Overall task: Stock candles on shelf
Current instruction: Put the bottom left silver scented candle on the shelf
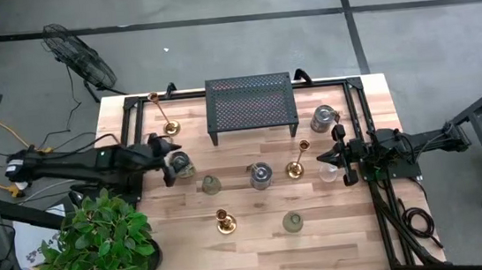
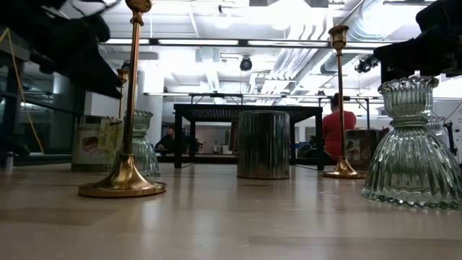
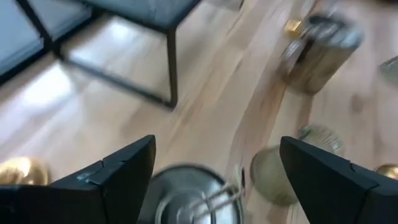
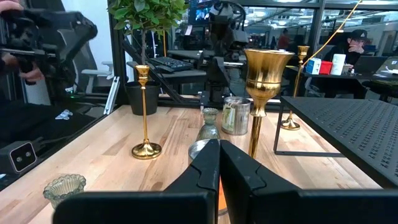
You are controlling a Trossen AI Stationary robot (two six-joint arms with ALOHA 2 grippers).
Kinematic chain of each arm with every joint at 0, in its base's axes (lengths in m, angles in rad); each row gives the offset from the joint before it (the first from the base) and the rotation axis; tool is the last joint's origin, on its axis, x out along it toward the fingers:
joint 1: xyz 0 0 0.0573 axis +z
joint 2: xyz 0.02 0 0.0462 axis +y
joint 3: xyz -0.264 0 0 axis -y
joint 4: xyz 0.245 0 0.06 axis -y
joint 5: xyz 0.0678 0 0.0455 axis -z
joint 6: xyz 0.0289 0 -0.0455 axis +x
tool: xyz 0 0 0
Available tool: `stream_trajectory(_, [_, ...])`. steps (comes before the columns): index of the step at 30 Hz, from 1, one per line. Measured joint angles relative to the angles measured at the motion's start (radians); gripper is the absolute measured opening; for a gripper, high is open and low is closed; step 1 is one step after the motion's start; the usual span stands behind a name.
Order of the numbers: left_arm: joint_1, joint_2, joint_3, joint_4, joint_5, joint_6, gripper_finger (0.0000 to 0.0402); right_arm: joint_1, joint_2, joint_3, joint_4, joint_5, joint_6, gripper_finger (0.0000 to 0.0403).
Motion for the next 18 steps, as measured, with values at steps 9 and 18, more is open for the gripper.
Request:
stream_trajectory(9, [0.086, 0.284, 0.312, -0.39, -0.027, -0.287, 0.0345, 0.0, 0.0, 0.0, 0.0, 0.0, 0.0, 0.0003])
stream_trajectory(18, [0.19, 0.473, 0.392, -0.512, 0.2, -0.311, 0.0345, 0.0, 0.0, 0.0, 0.0, 0.0, 0.0, 0.0003])
